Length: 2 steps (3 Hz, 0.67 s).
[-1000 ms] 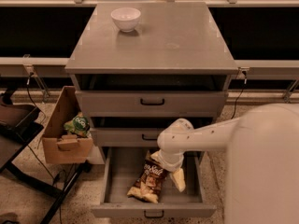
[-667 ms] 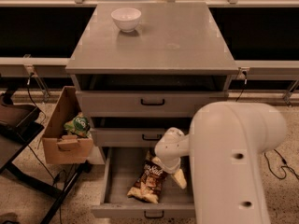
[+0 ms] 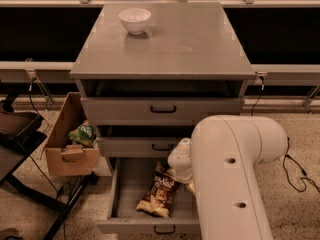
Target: Pick brown chip bag from bottom drawer and place on counter
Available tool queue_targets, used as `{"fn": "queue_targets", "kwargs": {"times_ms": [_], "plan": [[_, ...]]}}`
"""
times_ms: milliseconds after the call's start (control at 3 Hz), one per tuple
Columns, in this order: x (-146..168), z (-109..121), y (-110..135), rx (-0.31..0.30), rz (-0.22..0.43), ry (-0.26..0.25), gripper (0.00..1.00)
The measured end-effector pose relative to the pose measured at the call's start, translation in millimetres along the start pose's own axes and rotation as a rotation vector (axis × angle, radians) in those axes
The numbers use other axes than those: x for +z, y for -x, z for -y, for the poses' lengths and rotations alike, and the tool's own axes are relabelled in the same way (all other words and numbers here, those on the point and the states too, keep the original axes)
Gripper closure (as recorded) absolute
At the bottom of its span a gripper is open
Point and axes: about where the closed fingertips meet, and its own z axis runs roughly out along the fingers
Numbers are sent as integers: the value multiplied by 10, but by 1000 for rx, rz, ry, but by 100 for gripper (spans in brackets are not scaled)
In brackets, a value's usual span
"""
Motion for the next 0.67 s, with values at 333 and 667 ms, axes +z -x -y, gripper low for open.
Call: {"fn": "queue_targets", "kwargs": {"times_ms": [333, 667], "plan": [[123, 145, 96, -18, 43, -72, 0], [324, 423, 311, -61, 111, -196, 0]]}}
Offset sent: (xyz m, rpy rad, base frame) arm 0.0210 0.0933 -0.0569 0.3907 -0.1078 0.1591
